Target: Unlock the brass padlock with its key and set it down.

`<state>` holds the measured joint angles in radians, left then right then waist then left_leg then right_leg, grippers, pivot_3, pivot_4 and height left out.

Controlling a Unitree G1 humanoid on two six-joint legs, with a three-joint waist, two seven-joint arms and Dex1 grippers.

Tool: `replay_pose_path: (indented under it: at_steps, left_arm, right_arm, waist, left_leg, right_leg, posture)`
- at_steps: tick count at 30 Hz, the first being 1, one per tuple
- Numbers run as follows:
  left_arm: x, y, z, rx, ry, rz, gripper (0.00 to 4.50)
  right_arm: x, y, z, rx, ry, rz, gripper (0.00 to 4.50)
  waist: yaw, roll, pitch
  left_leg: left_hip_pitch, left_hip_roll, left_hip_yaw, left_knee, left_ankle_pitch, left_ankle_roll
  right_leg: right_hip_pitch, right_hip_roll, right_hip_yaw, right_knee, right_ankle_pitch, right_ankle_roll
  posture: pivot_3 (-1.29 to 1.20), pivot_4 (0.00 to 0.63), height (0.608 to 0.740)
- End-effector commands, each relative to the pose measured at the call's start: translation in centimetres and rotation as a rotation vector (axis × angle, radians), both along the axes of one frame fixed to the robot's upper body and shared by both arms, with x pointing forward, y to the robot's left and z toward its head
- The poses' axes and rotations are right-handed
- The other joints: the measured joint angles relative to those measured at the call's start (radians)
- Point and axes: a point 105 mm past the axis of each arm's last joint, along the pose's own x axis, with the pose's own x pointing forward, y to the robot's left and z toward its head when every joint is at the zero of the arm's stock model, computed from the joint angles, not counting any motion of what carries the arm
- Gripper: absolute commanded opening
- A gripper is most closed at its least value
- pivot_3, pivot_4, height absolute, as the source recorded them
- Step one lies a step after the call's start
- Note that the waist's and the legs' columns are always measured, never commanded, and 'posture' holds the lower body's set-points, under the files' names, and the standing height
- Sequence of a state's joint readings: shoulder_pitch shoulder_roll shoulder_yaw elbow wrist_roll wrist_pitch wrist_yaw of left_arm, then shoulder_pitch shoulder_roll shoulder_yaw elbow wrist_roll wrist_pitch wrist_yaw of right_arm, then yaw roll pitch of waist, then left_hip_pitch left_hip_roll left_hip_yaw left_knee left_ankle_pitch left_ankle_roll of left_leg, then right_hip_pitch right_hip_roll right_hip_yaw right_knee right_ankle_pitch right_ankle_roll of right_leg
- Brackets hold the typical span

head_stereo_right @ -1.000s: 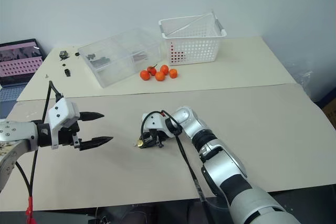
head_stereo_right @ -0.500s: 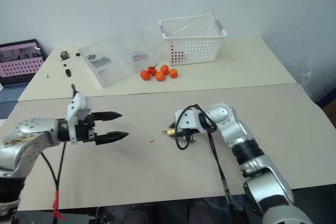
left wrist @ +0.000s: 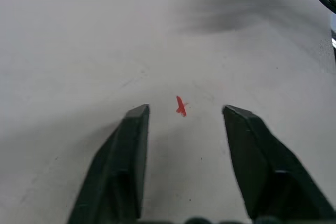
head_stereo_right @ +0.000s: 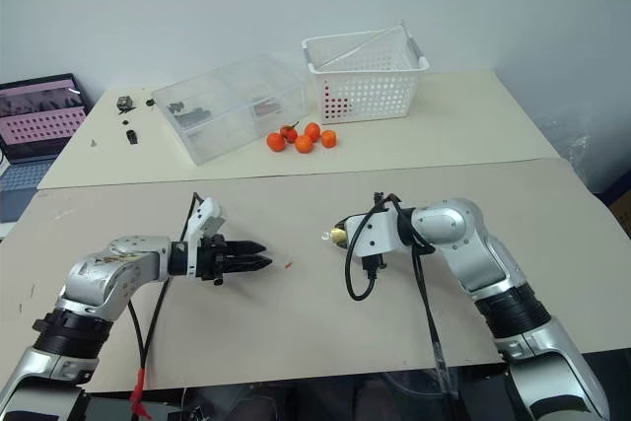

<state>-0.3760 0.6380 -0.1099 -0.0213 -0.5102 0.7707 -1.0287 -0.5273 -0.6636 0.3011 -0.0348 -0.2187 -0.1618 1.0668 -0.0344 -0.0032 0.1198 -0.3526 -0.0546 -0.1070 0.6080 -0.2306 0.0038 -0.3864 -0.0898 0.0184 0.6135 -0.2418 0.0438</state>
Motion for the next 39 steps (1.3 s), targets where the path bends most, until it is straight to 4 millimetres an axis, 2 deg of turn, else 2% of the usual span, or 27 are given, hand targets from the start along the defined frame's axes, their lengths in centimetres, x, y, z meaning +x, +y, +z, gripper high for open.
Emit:
replay_pose_path:
  at_steps: [1, 5, 14, 20, 27, 33, 39]
  left_arm:
    - [-0.1, -1.2, 1.9, -0.054, -0.023, -0.024, 1.86]
    - [-0.2, -1.6, 2.7, -0.084, -0.016, -0.014, 1.86]
    - [0.4, -2.6, 4.0, -0.135, -0.016, 0.003, 1.86]
    - [1.1, -2.6, 4.4, -0.137, -0.043, 0.011, 1.86]
    - [2.0, -2.6, 6.1, -0.171, -0.071, 0.013, 1.86]
    - [2.1, -2.3, 5.4, -0.15, -0.056, 0.018, 1.86]
    - [2.4, -2.8, 5.8, -0.165, -0.066, 0.011, 1.86]
  right_arm:
    - [0.0, 0.1, 1.3, 0.019, -0.144, -0.006, 0.92]
    - [0.1, 0.4, 1.4, 0.049, -0.187, -0.029, 0.92]
    - [-0.9, 2.6, 3.3, 0.165, -0.217, -0.002, 0.92]
    - [-1.2, 2.6, 3.4, 0.151, -0.231, -0.001, 0.92]
    - [-1.1, 2.5, 3.2, 0.152, -0.243, -0.013, 0.92]
    - [-0.9, 2.6, 3.3, 0.164, -0.247, -0.021, 0.92]
    - [-0.9, 2.8, 3.6, 0.174, -0.253, -0.018, 0.92]
  waist:
    - [-0.001, 0.0, 0.0]
    - [-0.001, 0.0, 0.0]
    - [-0.001, 0.0, 0.0]
    - [0.005, 0.0, 0.0]
    - [0.013, 0.0, 0.0]
    - [0.014, 0.0, 0.0]
    - [0.017, 0.0, 0.0]
  left_leg:
    - [0.0, 0.0, 0.0, 0.0, 0.0, 0.0]
    - [0.0, 0.0, 0.0, 0.0, 0.0, 0.0]
    - [0.0, 0.0, -0.001, 0.0, 0.0, 0.0]
    - [0.0, 0.0, -0.001, 0.0, 0.0, 0.0]
    - [0.0, 0.0, 0.0, 0.0, 0.0, 0.0]
    - [0.0, 0.0, 0.0, 0.0, 0.0, 0.0]
    - [0.0, 0.0, 0.0, 0.0, 0.0, 0.0]
  right_leg:
    - [0.0, 0.0, 0.0, 0.0, 0.0, 0.0]
    - [0.0, 0.0, 0.001, 0.0, 0.0, 0.0]
    - [0.0, 0.0, 0.002, 0.0, 0.0, 0.0]
    - [0.0, 0.0, 0.002, -0.001, 0.0, 0.0]
    - [0.0, 0.0, 0.002, -0.001, 0.0, -0.001]
    - [0.0, 0.0, 0.002, -0.001, 0.0, -0.001]
    - [0.0, 0.0, 0.002, -0.001, 0.0, -0.001]
  posture:
    - [0.0, 0.15, 0.74]
    - [0.0, 0.15, 0.74]
    - [0.0, 0.15, 0.74]
    - [0.0, 0.15, 0.74]
    - [0.0, 0.15, 0.74]
    - [0.0, 0.15, 0.74]
    - [0.0, 0.15, 0.74]
